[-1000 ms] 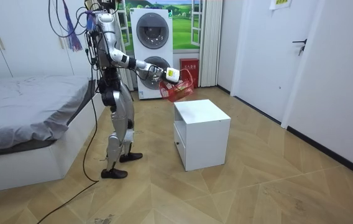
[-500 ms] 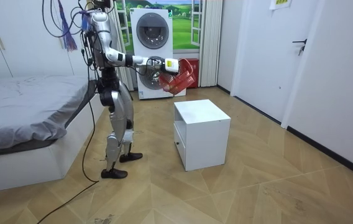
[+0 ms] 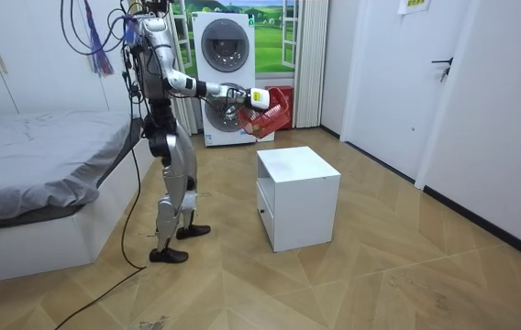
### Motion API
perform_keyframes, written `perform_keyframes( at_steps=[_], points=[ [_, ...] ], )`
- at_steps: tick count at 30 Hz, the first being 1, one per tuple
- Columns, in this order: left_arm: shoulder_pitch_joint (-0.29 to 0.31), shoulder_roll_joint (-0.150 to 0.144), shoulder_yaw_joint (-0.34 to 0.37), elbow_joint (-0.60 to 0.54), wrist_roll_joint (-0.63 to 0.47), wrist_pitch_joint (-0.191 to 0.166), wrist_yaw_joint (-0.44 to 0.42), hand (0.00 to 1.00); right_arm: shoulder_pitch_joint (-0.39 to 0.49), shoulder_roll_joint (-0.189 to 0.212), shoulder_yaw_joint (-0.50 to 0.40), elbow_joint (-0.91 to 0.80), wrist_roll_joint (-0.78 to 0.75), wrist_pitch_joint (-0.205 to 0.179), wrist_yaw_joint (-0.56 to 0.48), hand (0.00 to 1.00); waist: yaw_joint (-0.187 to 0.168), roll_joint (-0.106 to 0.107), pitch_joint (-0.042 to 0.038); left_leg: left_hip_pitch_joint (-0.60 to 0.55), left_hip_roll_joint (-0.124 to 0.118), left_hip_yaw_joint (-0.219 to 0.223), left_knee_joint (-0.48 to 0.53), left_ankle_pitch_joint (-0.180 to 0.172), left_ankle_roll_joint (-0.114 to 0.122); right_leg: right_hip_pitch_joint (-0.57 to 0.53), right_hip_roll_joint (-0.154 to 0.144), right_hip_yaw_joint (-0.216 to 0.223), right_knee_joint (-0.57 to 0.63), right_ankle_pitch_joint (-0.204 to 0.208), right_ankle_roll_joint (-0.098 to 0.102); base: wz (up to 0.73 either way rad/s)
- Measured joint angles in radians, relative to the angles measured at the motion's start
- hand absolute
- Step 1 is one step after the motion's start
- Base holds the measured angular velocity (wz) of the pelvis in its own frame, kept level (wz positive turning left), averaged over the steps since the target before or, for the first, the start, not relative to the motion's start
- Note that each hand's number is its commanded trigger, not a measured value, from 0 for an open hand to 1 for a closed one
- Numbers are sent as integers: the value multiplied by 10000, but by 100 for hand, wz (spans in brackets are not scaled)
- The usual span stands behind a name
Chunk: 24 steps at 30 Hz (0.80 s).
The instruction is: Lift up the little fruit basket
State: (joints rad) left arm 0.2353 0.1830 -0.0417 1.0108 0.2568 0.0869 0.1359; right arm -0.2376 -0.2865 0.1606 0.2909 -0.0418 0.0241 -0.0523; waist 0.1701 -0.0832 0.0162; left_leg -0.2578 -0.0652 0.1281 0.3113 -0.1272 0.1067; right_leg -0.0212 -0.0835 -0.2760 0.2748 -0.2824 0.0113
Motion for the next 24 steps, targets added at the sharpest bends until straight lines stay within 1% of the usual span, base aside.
perform_keyframes(
  at_steps=[2,3,4,6,7,8,9,10,11,12,13,14,15,16,17,18,19,20,21,22,23,24],
  points=[
    [40,-2,64,23,180,19,-180,0,-249,-64,-55,231,121,3,6,100,41,-8,-4,-6,-11,0,14,-1,-1,-20,-13,-24,6,-1,1,0],
    [50,-1,135,22,216,32,-302,0,-325,-159,-149,258,178,3,-4,100,137,-13,-7,-13,-20,-2,-3,-2,-1,-31,-22,-22,11,-1,1,0],
    [59,-6,296,12,299,80,-408,0,-442,-168,-261,416,166,1,-15,100,216,-32,-17,0,-24,1,-25,-3,-2,-32,-31,-23,23,-1,2,0],
    [63,5,433,-20,314,102,-507,0,-538,-215,-308,667,168,1,-20,100,265,-54,-23,27,-17,4,-13,-36,-8,-31,-45,-24,87,-4,6,0],
    [64,-3,492,-6,302,99,-555,0,-543,-219,-313,761,166,1,-17,100,269,-55,-22,57,-13,13,6,-62,-8,-25,-54,-23,148,-10,17,0],
    [111,-15,567,5,300,99,-629,0,-519,-199,-308,936,163,13,2,100,273,-52,-23,128,-10,14,39,-138,-4,-51,-92,-25,431,-43,72,-4],
    [162,-18,567,2,299,103,-670,0,-513,-193,-298,1037,155,99,17,100,293,-42,-15,164,6,42,137,-234,15,-213,-197,-33,1084,-150,223,-9],
    [201,-31,560,9,288,104,-712,0,-513,-207,-291,1252,163,124,32,100,262,-52,-11,273,3,115,145,-369,60,-562,-391,17,2078,-255,325,-11],
    [215,-31,561,31,284,97,-735,0,-511,-211,-289,1394,153,146,57,100,284,-53,-8,377,-1,135,171,-447,77,-762,-511,7,2726,-254,326,-15],
    [247,1,565,82,291,69,-756,0,-504,-207,-245,1658,148,236,124,100,283,-105,11,614,-43,215,215,-593,136,-1193,-809,66,4068,-109,397,-12],
    [220,47,571,109,276,40,-784,0,-416,-209,-240,1722,148,348,141,100,258,-103,27,818,-50,222,382,-796,166,-1577,-982,239,5147,268,413,-8],
    [213,82,570,105,255,1,-792,0,-358,-204,-240,1723,143,356,142,100,269,-61,51,927,-30,201,470,-916,204,-1723,-996,332,5549,507,392,-6],
    [220,131,574,109,209,-49,-792,0,-263,-173,-239,1725,127,370,167,100,248,29,76,1093,0,95,513,-1030,159,-1912,-981,479,6052,824,351,-6],
    [158,201,586,117,180,-59,-793,0,-257,-181,-250,1716,71,369,256,100,229,-18,31,1120,28,71,541,-1103,165,-2206,-974,607,6105,722,363,-5],
    [115,233,586,128,179,-60,-797,0,-258,-199,-280,1710,27,368,311,100,229,-15,31,1115,54,60,578,-1112,163,-2375,-945,689,6063,591,387,7],
    [-13,262,546,82,173,-89,-804,0,-256,-234,-286,1750,17,368,394,100,190,59,50,1121,185,36,656,-1164,157,-2657,-804,861,5668,386,372,21],
    [-47,282,488,-87,170,-147,-800,0,-258,-242,-276,1829,10,369,442,100,122,113,35,1138,234,-112,654,-1177,134,-2767,-650,871,4685,346,386,29],
    [-74,290,475,-128,167,-190,-791,0,-258,-244,-276,1872,10,367,443,100,74,114,31,1142,226,-180,637,-1185,120,-2736,-608,856,3989,365,361,33],
    [-126,294,466,-151,151,-234,-773,0,-258,-240,-272,1965,15,367,460,100,41,23,-10,1178,152,-231,616,-1209,81,-2601,-519,961,2470,591,233,24],
    [-115,286,433,-157,126,-210,-770,0,-258,-229,-256,1990,71,371,525,100,75,-8,-11,1262,69,-273,597,-1285,25,-2507,-435,1016,1515,1438,187,24],
    [-111,225,388,-140,127,-161,-756,0,-255,-241,-258,2003,77,380,538,100,27,122,4,1294,109,-393,584,-1324,-6,-2390,-356,1050,1534,1459,189,17],
    [-65,210,309,-173,135,-51,-755,0,-255,-256,-259,2013,203,400,563,100,-13,252,-72,1387,196,-492,402,-1355,-70,-2203,-241,903,1204,1486,140,18]
  ],
)
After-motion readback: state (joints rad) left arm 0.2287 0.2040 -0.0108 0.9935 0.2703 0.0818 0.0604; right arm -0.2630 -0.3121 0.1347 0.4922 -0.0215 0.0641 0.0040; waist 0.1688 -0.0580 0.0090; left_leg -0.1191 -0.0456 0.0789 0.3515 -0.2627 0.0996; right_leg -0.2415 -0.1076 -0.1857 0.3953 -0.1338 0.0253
